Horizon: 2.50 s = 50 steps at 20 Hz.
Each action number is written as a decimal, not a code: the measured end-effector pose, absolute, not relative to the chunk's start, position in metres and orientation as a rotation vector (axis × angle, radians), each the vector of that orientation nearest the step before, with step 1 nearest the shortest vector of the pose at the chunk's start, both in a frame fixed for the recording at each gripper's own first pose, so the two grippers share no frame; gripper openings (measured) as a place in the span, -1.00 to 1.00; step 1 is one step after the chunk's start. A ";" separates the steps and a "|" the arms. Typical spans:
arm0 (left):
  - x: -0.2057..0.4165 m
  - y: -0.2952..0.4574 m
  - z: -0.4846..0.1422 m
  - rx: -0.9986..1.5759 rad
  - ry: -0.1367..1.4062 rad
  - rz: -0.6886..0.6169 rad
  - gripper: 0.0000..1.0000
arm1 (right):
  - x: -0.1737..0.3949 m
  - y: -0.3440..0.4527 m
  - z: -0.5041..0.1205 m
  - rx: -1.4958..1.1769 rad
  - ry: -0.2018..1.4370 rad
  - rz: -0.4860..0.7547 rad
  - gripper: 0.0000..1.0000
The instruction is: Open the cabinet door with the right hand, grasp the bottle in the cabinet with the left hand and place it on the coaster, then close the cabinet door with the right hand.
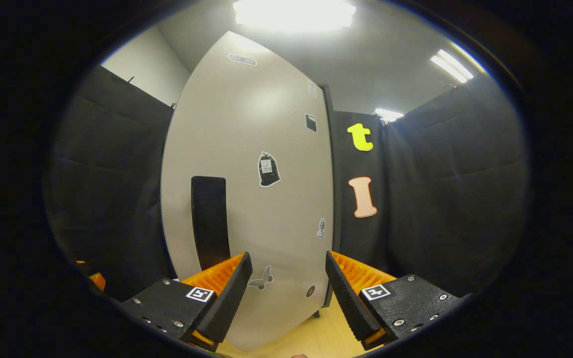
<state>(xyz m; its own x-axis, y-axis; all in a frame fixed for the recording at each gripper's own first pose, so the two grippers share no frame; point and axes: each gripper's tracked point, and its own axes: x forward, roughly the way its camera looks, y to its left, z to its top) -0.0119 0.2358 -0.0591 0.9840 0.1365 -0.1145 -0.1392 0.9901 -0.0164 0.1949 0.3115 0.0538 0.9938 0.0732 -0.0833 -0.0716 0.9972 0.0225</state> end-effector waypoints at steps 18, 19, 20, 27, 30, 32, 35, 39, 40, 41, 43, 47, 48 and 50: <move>0.002 0.166 -0.024 -0.051 0.060 0.033 0.72 | 0.163 0.273 0.044 0.010 0.047 0.120 0.85; 0.003 0.154 -0.020 -0.049 0.056 0.028 0.72 | 0.161 0.262 0.043 0.009 0.048 0.119 0.86; 0.003 0.143 -0.014 -0.047 0.053 0.020 0.72 | 0.160 0.251 0.043 0.009 0.049 0.114 0.86; 0.005 0.057 0.008 -0.035 0.038 -0.038 0.80 | 0.155 0.178 0.038 0.028 0.065 0.086 0.85; 0.005 0.031 0.016 -0.024 0.033 -0.046 0.80 | 0.153 0.153 0.038 0.041 0.066 0.077 0.85; 0.006 0.014 0.021 -0.022 0.029 -0.055 0.72 | 0.151 0.139 0.036 0.045 0.069 0.072 0.85; 0.007 -0.006 0.025 -0.017 0.024 -0.064 0.80 | 0.149 0.122 0.033 0.054 0.071 0.067 0.85; 0.006 -0.019 0.023 -0.019 0.036 -0.064 0.72 | 0.148 0.105 0.029 0.059 0.071 0.058 0.86; 0.006 -0.020 0.022 -0.020 0.037 -0.061 0.80 | 0.147 0.102 0.028 0.060 0.070 0.057 0.85; 0.006 -0.022 0.022 -0.019 0.037 -0.058 0.80 | 0.146 0.099 0.028 0.062 0.070 0.055 0.85; 0.007 -0.022 0.022 -0.018 0.039 -0.048 0.80 | 0.146 0.095 0.024 0.061 0.073 0.052 0.86; 0.007 -0.019 0.020 -0.031 0.051 -0.034 0.79 | 0.147 0.092 0.020 0.072 0.085 0.055 0.85; 0.007 -0.019 0.022 -0.030 0.048 -0.033 0.79 | 0.147 0.092 0.020 0.074 0.084 0.055 0.87; 0.006 -0.018 0.024 -0.021 0.043 -0.031 0.72 | 0.147 0.093 0.022 0.074 0.081 0.057 0.86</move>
